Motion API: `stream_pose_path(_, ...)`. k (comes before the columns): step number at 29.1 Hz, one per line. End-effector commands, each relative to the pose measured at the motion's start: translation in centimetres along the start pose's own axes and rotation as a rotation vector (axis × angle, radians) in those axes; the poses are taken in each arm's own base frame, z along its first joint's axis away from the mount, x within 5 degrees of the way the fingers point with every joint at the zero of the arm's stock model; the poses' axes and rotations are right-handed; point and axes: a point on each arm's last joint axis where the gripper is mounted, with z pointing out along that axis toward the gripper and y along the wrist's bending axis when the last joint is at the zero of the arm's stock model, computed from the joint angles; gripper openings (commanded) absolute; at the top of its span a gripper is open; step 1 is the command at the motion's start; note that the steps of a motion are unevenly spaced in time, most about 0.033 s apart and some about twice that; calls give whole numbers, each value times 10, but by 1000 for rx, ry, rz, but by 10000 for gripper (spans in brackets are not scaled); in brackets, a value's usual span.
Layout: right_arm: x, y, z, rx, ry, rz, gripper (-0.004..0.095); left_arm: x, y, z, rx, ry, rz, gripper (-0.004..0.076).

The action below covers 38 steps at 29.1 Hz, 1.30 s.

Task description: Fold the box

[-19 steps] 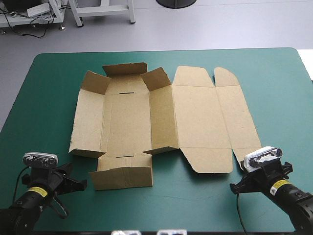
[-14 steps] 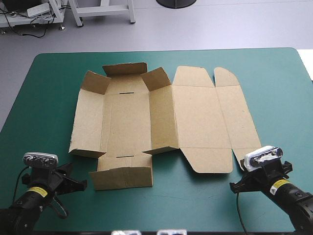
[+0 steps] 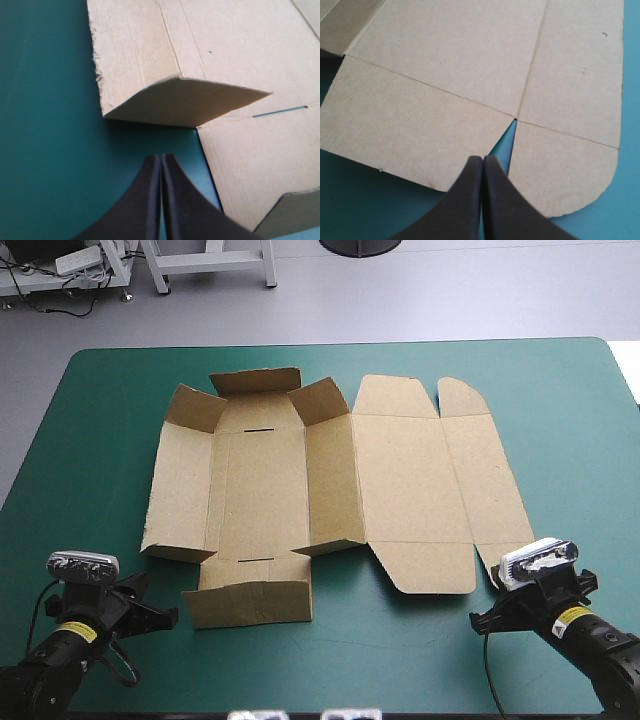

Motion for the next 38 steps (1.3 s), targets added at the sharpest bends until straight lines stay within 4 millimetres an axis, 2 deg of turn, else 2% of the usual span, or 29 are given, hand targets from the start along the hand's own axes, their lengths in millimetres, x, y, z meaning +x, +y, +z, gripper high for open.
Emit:
stream_pose_path(1, -15, -1, -5, 7, -95, 10, -25, -13, -1, -3, 8, -82, -7, -6)
stream_pose_path(6, -14, -1, -5, 6, -85, 10, -25, -12, -2, -5, 18, -49, -31, -5)
stream_pose_path(10, -13, -1, -4, 6, -76, 10, -25, -24, -7, -19, 49, -19, -77, 24)
stream_pose_path(14, -13, -1, -4, 5, -75, 12, -25, -46, -9, -34, 56, -32, -72, 170)
stream_pose_path(16, -12, -1, -4, 4, -69, 22, -25, -57, -11, -39, 68, -33, -76, 281)
stream_pose_path(18, -12, -1, -4, 4, -62, 31, -25, -68, -13, -43, 82, -25, -82, 389)
stream_pose_path(21, -11, -1, -4, 3, -58, 48, -25, -81, -15, -42, 95, 18, -94, 498)
stream_pose_path(28, -11, 1, -4, -13, -49, 79, -25, -116, -16, -21, 101, 129, -103, 514)
stream_pose_path(34, -8, 1, -4, -15, -21, 78, -25, -158, -16, -1, 106, 154, -110, 514)
stream_pose_path(38, -8, 1, -4, -16, -21, 80, -25, -167, -5, 18, 119, 254, -160, 514)
